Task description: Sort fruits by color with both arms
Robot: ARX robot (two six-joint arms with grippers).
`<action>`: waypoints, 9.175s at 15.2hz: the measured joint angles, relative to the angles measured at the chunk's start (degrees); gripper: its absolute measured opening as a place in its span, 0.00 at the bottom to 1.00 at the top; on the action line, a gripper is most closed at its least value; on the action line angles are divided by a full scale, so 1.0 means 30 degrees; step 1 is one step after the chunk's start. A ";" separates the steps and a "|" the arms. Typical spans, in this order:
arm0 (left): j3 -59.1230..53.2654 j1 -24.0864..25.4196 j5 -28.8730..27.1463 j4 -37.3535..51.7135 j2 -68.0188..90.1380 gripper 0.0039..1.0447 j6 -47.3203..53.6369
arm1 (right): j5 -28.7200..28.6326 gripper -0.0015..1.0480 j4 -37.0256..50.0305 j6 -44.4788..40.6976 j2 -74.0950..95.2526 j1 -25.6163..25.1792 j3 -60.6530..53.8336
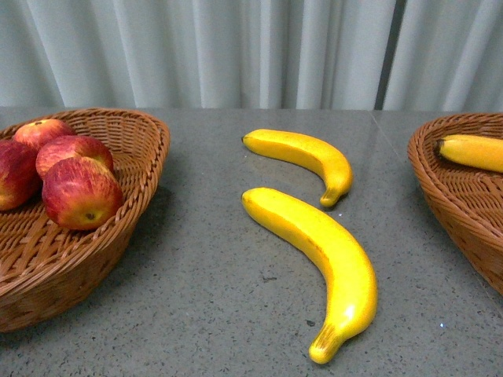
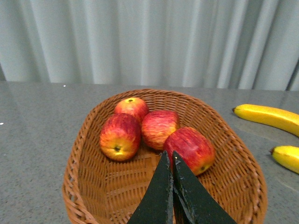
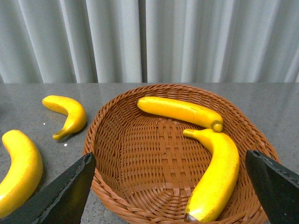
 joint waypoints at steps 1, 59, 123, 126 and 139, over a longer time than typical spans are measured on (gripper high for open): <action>-0.0168 -0.0102 -0.0015 -0.0306 -0.0444 0.01 0.0000 | 0.0000 0.94 0.0022 0.0000 0.0000 0.0000 0.0000; -0.1129 -0.0073 0.0022 -0.6477 -0.7606 0.94 0.0066 | -0.3402 0.35 0.3133 -0.2346 3.2028 0.7876 1.7318; -0.1129 -0.0073 0.0015 -0.6470 -0.7606 0.94 0.0066 | -1.0061 0.95 0.1486 -0.6382 2.8254 -0.4699 1.7726; -0.1129 -0.0073 0.0015 -0.6477 -0.7606 0.94 0.0066 | -1.1613 0.94 0.5078 -0.2492 2.6265 -0.3300 1.7099; -0.1129 -0.0073 0.0022 -0.6477 -0.7606 0.94 0.0066 | 0.0007 0.02 0.6186 0.0007 0.9821 -0.0102 0.3446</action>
